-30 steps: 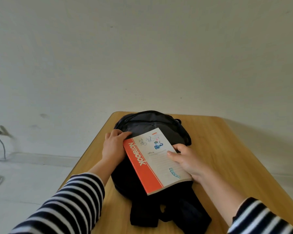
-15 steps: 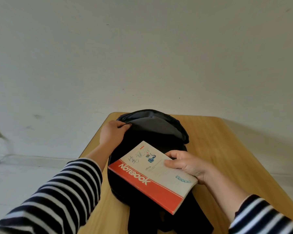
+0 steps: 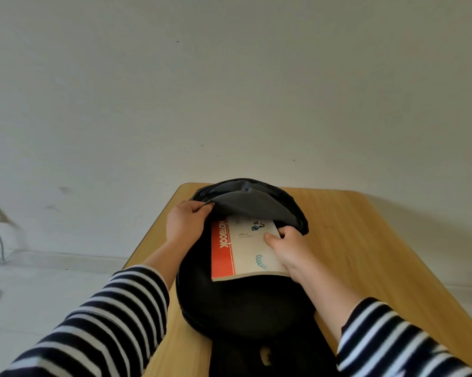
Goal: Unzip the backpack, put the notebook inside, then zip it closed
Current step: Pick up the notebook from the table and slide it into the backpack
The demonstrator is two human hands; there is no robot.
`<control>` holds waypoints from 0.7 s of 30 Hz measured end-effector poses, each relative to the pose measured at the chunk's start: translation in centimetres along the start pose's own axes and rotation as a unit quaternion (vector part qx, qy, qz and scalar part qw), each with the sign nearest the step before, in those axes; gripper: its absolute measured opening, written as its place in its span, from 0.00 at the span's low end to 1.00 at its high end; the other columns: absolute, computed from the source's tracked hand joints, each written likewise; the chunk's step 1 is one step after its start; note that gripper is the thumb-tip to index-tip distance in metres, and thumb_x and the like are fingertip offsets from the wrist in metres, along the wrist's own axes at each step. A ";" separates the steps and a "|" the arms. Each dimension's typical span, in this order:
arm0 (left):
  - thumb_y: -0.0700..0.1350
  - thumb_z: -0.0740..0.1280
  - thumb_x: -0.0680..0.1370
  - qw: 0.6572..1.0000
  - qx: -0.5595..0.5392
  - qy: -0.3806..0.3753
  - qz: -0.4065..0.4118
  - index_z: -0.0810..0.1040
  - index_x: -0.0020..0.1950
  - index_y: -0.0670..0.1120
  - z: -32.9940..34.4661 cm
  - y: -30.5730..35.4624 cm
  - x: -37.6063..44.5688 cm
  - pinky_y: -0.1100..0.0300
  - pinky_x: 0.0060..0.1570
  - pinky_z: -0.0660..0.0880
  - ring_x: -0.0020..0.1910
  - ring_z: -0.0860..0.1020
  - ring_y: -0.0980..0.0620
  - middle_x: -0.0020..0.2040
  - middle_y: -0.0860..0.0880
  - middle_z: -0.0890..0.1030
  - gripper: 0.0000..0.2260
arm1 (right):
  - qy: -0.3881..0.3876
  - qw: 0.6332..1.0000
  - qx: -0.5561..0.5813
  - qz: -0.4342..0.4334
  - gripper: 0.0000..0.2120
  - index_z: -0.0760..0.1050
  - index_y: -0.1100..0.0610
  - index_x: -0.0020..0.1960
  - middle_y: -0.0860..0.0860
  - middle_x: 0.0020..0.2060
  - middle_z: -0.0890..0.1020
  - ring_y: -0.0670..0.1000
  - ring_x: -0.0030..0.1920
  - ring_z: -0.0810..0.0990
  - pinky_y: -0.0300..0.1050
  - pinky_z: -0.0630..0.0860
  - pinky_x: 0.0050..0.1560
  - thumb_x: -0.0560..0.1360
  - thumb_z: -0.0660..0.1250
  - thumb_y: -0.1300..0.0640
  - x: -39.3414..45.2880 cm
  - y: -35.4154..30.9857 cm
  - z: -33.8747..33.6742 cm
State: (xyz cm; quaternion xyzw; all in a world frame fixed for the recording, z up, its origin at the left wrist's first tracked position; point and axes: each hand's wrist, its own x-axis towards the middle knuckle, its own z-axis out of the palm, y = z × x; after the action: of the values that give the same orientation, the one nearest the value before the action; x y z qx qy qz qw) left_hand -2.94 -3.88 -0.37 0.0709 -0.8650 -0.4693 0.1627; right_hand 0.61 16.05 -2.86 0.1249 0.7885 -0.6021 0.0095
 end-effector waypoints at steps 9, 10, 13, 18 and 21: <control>0.55 0.56 0.72 0.992 0.110 -0.052 0.020 0.79 0.59 0.55 -0.1 -1.7 -1.1 0.49 0.64 0.61 0.66 0.64 0.44 0.65 0.49 0.74 0.20 | 0.022 0.966 -0.246 -0.071 0.18 0.60 0.53 0.33 0.48 0.30 0.67 0.47 0.28 0.66 0.40 0.60 0.28 0.79 0.57 0.47 0.1 -0.3 -0.2; 0.55 0.53 0.71 0.993 0.104 -0.045 0.012 0.78 0.59 0.56 -0.2 -1.7 -1.2 0.49 0.65 0.59 0.66 0.63 0.44 0.66 0.48 0.73 0.22 | 0.034 0.947 -0.309 -0.084 0.19 0.61 0.53 0.33 0.48 0.30 0.68 0.47 0.28 0.67 0.41 0.61 0.28 0.79 0.55 0.46 0.1 -0.4 -0.6; 0.52 0.53 0.75 0.996 0.091 -0.004 -0.016 0.74 0.66 0.53 0.2 -1.6 -0.8 0.46 0.70 0.56 0.70 0.59 0.43 0.70 0.48 0.69 0.21 | 0.109 0.901 -0.401 -0.122 0.21 0.65 0.54 0.33 0.48 0.28 0.71 0.48 0.27 0.70 0.43 0.64 0.28 0.80 0.51 0.45 0.2 -0.4 -1.9; 0.54 0.52 0.81 0.992 0.113 -0.014 -0.057 0.61 0.75 0.48 1.0 -1.8 0.1 0.44 0.73 0.55 0.75 0.57 0.41 0.74 0.45 0.66 0.24 | 0.220 0.924 -0.275 -0.148 0.11 0.72 0.54 0.46 0.49 0.36 0.77 0.50 0.37 0.76 0.43 0.69 0.32 0.79 0.57 0.48 1.0 -0.7 -3.3; 0.54 0.52 0.80 0.991 0.080 -0.031 -0.099 0.60 0.75 0.50 1.2 -1.6 0.3 0.42 0.72 0.55 0.75 0.57 0.40 0.73 0.44 0.68 0.23 | 0.209 0.925 -0.294 -0.118 0.19 0.69 0.55 0.65 0.55 0.60 0.77 0.60 0.64 0.70 0.53 0.71 0.58 0.77 0.61 0.48 2.1 -1.0 -3.5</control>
State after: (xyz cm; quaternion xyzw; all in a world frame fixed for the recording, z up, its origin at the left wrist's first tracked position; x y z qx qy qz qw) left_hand -3.65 -3.90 -2.21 0.1544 -0.8933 -0.4140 0.0820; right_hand -1.14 19.54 -1.29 0.1452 0.9234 -0.3002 -0.1903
